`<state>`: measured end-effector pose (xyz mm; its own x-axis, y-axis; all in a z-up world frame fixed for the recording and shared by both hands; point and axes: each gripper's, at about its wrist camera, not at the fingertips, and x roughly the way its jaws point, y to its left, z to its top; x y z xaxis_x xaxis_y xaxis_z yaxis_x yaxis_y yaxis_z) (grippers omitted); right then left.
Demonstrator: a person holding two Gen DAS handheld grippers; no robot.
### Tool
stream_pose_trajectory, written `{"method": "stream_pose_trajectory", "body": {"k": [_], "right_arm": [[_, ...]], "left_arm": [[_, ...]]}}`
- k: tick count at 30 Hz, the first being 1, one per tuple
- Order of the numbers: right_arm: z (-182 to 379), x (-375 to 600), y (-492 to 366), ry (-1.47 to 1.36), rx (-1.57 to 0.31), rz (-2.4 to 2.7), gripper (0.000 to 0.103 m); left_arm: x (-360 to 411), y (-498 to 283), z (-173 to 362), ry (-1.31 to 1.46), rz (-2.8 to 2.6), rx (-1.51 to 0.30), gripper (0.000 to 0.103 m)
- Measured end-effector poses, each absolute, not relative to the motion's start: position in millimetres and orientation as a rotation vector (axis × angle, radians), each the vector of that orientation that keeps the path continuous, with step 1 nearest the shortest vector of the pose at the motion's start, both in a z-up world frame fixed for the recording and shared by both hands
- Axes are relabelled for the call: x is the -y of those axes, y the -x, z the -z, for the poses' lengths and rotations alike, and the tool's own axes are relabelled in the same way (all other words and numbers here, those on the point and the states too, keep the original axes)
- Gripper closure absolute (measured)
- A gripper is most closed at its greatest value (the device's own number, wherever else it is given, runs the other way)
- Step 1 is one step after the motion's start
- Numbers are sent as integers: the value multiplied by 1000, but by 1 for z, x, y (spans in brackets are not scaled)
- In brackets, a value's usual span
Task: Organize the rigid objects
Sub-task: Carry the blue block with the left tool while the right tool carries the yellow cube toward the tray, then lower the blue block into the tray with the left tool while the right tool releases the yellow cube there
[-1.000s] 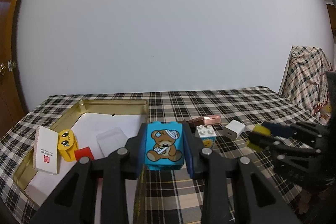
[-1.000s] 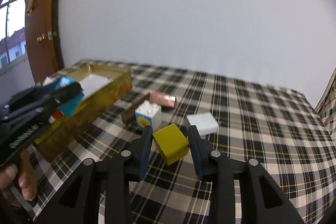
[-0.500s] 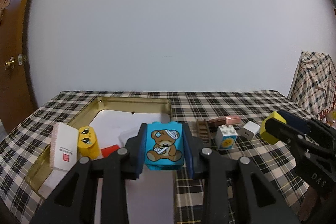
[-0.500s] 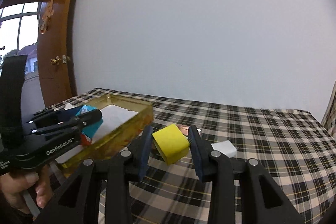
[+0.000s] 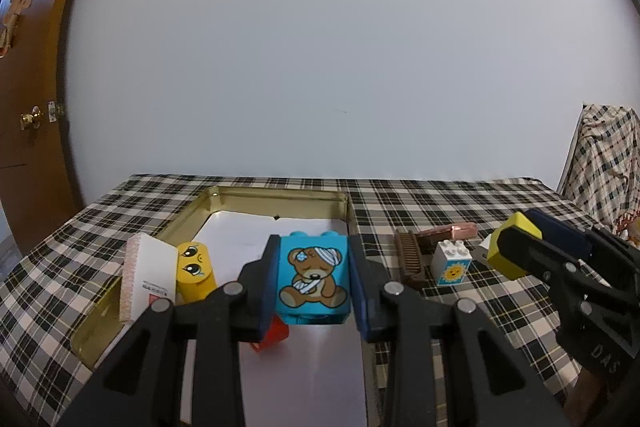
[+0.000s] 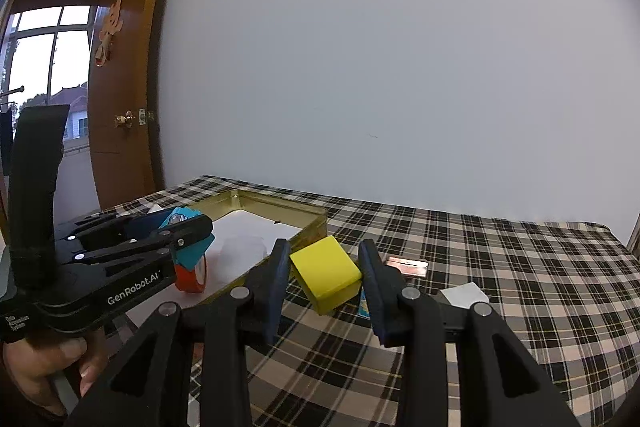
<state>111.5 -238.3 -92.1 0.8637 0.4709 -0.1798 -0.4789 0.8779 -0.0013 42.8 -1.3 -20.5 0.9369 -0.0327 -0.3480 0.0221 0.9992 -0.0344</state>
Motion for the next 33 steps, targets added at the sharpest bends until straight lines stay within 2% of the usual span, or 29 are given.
{"method": "stream_pose_trajectory", "body": {"k": [33], "right_arm": [[92,204,-101,81,-159,-569,65]], "left_arm": [[-30,-37,20,49,-33,-358,73]]}}
